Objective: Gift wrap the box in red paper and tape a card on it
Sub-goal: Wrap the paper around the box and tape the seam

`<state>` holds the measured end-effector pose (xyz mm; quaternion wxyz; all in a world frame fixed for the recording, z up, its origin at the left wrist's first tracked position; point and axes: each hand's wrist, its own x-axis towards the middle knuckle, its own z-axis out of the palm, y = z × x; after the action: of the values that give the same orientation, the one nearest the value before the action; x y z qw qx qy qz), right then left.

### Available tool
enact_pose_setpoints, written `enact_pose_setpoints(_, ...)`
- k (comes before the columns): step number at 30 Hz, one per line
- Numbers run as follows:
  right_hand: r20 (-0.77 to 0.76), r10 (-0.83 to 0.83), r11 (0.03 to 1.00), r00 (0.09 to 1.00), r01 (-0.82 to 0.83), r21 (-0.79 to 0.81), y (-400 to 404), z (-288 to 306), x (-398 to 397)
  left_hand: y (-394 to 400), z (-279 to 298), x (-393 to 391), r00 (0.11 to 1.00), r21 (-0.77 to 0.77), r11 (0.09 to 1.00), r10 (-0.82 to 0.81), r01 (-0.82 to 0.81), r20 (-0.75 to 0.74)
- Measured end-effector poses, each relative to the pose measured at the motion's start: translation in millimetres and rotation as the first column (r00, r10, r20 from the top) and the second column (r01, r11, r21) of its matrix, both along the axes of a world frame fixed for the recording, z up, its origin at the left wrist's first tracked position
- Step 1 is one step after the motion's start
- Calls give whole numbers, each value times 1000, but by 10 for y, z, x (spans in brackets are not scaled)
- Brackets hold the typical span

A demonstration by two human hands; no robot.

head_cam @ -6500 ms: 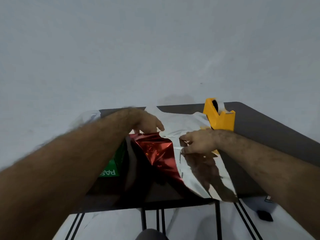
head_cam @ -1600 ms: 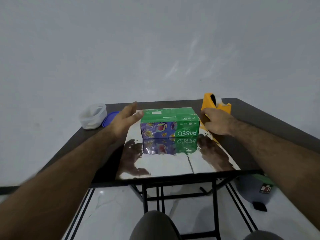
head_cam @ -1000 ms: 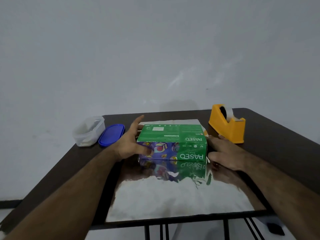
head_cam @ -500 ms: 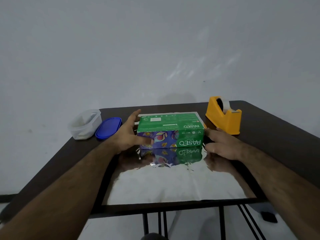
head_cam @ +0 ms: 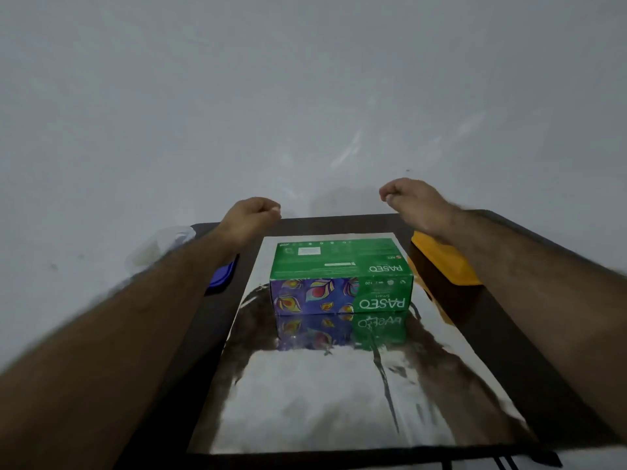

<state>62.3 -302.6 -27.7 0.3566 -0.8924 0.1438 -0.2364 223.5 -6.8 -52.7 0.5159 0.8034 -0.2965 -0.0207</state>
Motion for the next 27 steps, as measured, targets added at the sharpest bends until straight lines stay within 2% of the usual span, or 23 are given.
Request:
enact_pose_setpoints(4,-259,11,975,966,-68,-209,-179,1,500,-199,-56,361,993,299,954,-11,-24,116)
enact_pose_setpoints(7,-464,-40,921,885,-147,-361,-343,-104,791,-342,-106,548,972,528,849,-106,-21,209)
enact_pose_setpoints(9,-549,-101,880,830,-183,-438,-465,-207,945,-417,-149,662,964,635,772,-155,-18,217)
enact_pose_setpoints(12,-638,-151,851,755,-230,-473,-615,-396,1144,-537,-252,874,954,729,683,-200,-27,222)
enact_pose_setpoints(14,-667,-156,832,728,-267,-486,-645,-486,1218,-600,-324,969,947,750,659,-209,-47,243)
enact_pose_setpoints(20,-608,-167,815,776,-238,-528,-648,-534,1322,-688,-295,995,934,729,672,-166,-129,318)
enact_pose_setpoints(23,-592,-149,844,792,-210,-494,-576,-473,1261,-663,-248,939,946,661,738,-102,-136,309)
enact_pose_setpoints(27,-424,-134,897,896,-72,-436,-476,-301,1066,-508,-95,802,958,491,862,-22,-128,287)
